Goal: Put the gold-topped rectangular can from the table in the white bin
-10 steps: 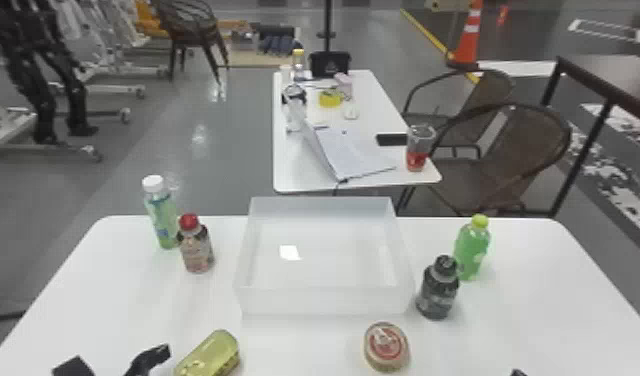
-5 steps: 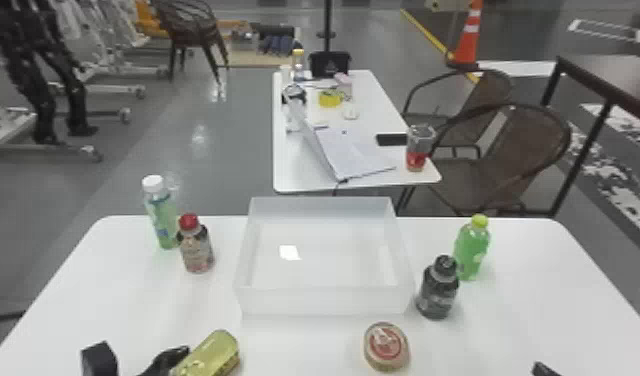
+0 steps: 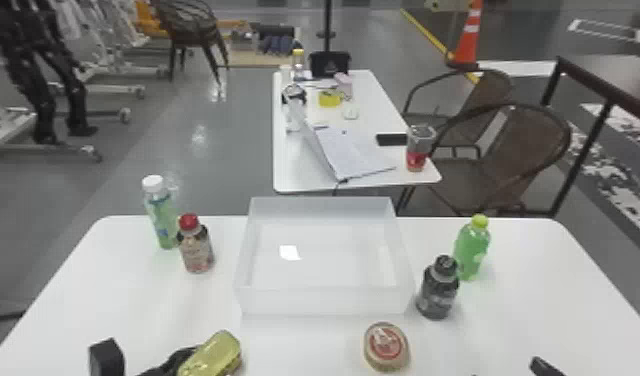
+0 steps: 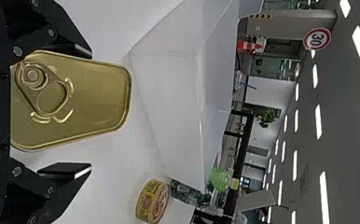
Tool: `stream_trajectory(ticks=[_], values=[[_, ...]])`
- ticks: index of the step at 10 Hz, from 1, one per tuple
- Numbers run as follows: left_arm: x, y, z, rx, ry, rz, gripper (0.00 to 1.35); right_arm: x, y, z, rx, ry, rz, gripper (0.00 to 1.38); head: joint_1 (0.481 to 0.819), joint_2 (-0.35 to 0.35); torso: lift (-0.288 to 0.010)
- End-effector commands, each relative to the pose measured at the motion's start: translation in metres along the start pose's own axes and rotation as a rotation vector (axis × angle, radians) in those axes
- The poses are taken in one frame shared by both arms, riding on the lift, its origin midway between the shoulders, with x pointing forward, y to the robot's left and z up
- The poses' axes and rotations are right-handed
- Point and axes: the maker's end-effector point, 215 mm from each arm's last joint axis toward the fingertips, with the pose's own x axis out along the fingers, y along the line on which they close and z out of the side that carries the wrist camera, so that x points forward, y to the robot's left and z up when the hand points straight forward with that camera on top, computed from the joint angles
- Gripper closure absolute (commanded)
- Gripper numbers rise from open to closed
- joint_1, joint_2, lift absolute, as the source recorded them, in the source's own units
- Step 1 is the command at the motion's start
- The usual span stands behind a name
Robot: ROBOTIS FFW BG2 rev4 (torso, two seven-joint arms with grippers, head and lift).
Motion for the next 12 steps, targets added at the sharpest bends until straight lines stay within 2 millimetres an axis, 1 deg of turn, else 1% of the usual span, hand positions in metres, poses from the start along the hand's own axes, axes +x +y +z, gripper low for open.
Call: stream_trajectory(ticks=[1,3,4,5,6,8,9,11,12], values=[[0.001,-0.003,-0.007,-0.014,0.015,-0.006,0.82,0.000,0.000,0.000,0.001,0.000,0.000,0.13,0.549,0.000,-0.100],[0.002,-0.005,-0.009,-0.022,0.022,-0.013,0.82,0.000,0.000,0.000,0.001,0.000,0.000,0.13,0.549,0.000,-0.100],[0.003,-0.005,-0.008,-0.015,0.021,-0.015,0.97,0.000,0.000,0.000,0.001,0.000,0.000,0.13,0.549,0.000,-0.100],[0.003,-0.004,-0.008,-0.014,0.022,-0.012,0.99,0.000,0.000,-0.001,0.002,0.002,0.000,0.13,0.549,0.000,-0.100],[0.004,-0.006,-0.005,0.003,0.024,-0.015,0.99,-0.001,0.001,-0.002,0.002,0.003,0.000,0.12,0.549,0.000,-0.100],[0.010,0.001,0.023,0.060,0.006,0.012,0.99,-0.003,-0.003,-0.002,0.003,0.004,-0.007,0.13,0.549,0.000,-0.100],[0.013,0.003,0.040,0.073,-0.015,0.034,0.99,-0.005,-0.004,-0.002,0.002,0.005,-0.009,0.13,0.549,0.000,-0.100],[0.024,0.002,0.078,0.115,-0.067,0.062,0.99,-0.007,-0.006,-0.003,0.002,0.006,-0.014,0.13,0.549,0.000,-0.100],[0.028,0.002,0.094,0.155,-0.066,0.072,0.99,-0.007,-0.007,-0.002,0.002,0.004,-0.016,0.13,0.549,0.000,-0.100]])
